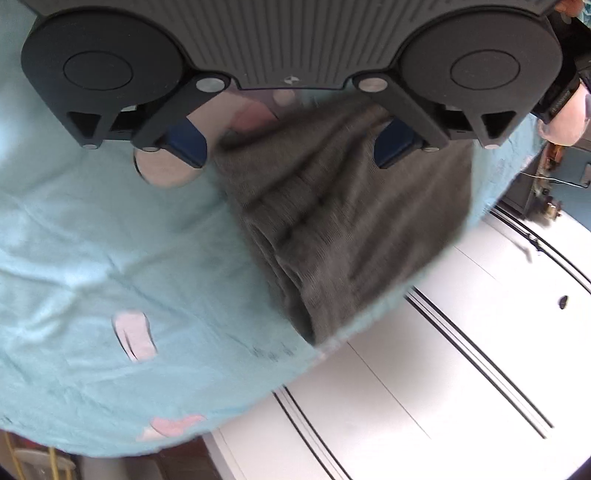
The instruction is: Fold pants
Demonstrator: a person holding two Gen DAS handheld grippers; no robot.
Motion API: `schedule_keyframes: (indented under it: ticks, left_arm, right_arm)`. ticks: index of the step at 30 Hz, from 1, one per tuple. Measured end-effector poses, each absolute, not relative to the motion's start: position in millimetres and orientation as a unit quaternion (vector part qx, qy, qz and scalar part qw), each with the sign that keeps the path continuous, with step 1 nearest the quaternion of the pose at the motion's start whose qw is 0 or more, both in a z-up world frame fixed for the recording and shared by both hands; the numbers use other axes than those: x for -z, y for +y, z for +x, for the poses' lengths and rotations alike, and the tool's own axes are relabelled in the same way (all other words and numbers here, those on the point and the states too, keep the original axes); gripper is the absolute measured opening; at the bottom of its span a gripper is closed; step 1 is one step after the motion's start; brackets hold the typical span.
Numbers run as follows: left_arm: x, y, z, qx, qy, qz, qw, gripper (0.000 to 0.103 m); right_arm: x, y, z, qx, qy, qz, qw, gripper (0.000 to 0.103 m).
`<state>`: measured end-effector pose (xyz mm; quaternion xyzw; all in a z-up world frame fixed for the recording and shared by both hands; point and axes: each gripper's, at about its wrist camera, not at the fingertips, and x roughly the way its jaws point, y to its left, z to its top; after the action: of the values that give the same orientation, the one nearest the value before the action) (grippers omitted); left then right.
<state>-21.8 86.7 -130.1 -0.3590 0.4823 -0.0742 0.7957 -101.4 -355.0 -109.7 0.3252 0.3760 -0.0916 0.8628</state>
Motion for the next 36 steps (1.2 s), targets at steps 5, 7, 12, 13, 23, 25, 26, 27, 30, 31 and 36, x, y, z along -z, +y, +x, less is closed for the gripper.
schedule_keyframes:
  ticks: [5, 7, 12, 13, 23, 25, 26, 27, 30, 31, 36]
  left_arm:
    - [133, 89, -20, 0.077, 0.487, -0.369, 0.788, 0.100]
    - [133, 90, -18, 0.082, 0.493, -0.369, 0.783, 0.100]
    - [125, 86, -4, 0.129, 0.525, -0.320, 0.778, 0.101]
    - [124, 86, 2, 0.141, 0.533, -0.303, 0.777, 0.101]
    - [125, 116, 65, 0.225, 0.497, -0.335, 0.768, 0.102]
    - [137, 109, 80, 0.241, 0.510, -0.324, 0.759, 0.102]
    - [142, 105, 86, 0.249, 0.514, -0.320, 0.756, 0.102]
    - [147, 101, 91, 0.257, 0.519, -0.310, 0.754, 0.102]
    - [159, 95, 104, 0.246, 0.526, -0.265, 0.770, 0.101]
    - [160, 97, 107, 0.253, 0.523, -0.264, 0.770, 0.102]
    - [170, 100, 119, 0.287, 0.518, -0.272, 0.759, 0.102]
  right_arm:
    - [125, -365, -91, 0.114, 0.387, 0.328, 0.854, 0.098]
    - [131, -377, -89, 0.112, 0.386, 0.364, 0.840, 0.098]
    - [133, -398, -92, 0.104, 0.344, 0.417, 0.835, 0.098]
    - [133, -401, -93, 0.098, 0.335, 0.422, 0.837, 0.098]
    - [158, -439, -56, 0.015, 0.357, 0.461, 0.812, 0.098]
    - [164, -441, -42, -0.008, 0.370, 0.455, 0.810, 0.098]
    - [167, -443, -36, -0.021, 0.373, 0.454, 0.809, 0.098]
    - [171, -445, -29, -0.032, 0.377, 0.455, 0.806, 0.098]
    - [180, -451, -13, -0.061, 0.385, 0.464, 0.796, 0.098]
    - [182, -451, -7, -0.074, 0.390, 0.460, 0.795, 0.098]
    - [184, -441, 20, -0.122, 0.426, 0.416, 0.794, 0.098]
